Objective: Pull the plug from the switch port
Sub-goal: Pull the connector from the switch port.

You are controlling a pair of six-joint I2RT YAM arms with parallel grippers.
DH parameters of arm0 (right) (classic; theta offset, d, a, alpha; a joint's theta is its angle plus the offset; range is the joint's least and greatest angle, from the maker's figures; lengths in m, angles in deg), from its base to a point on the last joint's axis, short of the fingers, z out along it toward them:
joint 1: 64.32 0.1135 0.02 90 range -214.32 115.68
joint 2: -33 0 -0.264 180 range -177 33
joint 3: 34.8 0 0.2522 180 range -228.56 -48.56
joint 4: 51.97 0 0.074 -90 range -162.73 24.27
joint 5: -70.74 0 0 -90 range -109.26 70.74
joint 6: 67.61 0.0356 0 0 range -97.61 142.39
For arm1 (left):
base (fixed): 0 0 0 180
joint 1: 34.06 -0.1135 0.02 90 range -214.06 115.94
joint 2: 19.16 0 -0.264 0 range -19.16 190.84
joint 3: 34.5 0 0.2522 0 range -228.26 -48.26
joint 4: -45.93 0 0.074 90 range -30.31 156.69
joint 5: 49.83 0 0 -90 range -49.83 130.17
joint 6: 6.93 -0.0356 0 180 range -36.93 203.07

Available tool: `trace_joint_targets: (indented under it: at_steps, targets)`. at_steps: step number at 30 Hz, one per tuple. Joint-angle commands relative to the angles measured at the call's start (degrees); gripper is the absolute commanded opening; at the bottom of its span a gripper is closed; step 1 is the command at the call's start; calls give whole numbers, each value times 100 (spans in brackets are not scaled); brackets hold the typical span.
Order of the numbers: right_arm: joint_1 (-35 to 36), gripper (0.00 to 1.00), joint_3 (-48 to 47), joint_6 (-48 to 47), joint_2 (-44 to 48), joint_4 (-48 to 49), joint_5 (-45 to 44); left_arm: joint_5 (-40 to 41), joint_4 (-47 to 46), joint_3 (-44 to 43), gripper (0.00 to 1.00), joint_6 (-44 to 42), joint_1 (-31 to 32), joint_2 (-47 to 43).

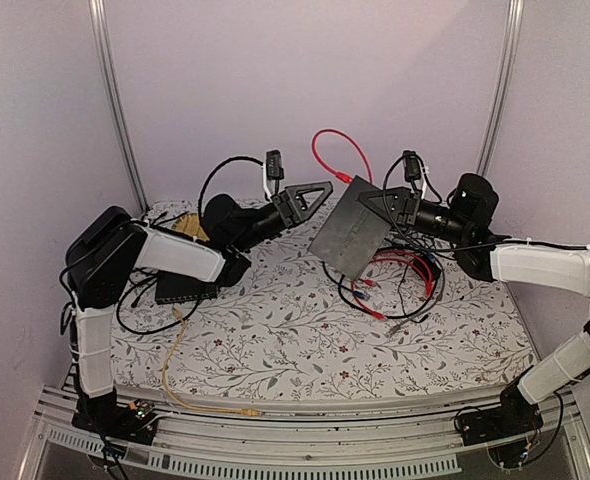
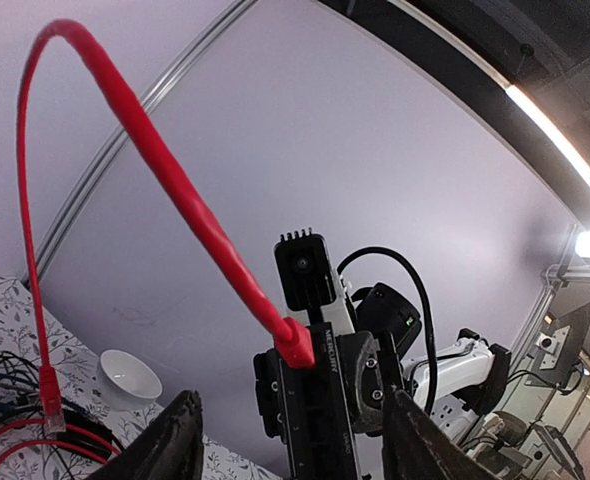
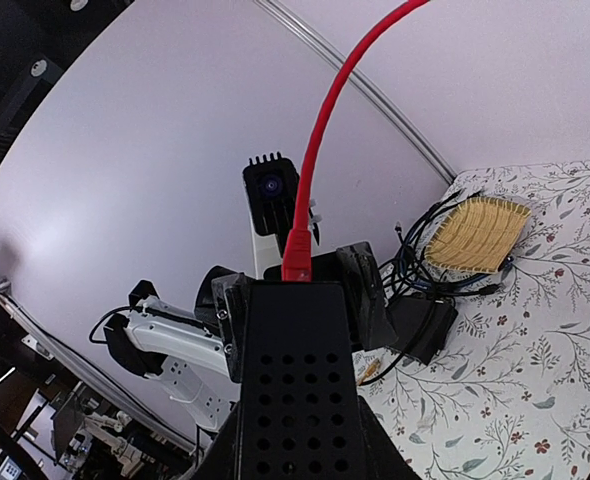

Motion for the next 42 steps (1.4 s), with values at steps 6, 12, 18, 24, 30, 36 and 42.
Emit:
trace_joint_targets:
  at_steps: [6, 12, 18, 24, 30, 36, 42]
  targets:
    - [47, 1, -271, 166, -46, 813, 5, -254, 129, -394, 55, 42, 21, 178]
    - [43, 1, -232, 205, -82, 888, 25, -294, 273, -493, 54, 9, 53, 209]
    - [45, 1, -234, 206, -142, 933, 39, -344, 284, -512, 58, -5, 78, 211]
    - [47, 1, -207, 269, -191, 1060, 58, -350, 310, -616, 59, -52, 130, 257]
    - [52, 1, -176, 281, -190, 1103, 48, -306, 340, -689, 58, -59, 192, 307]
    - [52, 1, -143, 287, -183, 1147, 65, -189, 279, -704, 55, -31, 230, 334]
    - [54, 1, -127, 307, -168, 1146, 78, -235, 334, -710, 50, -126, 233, 321]
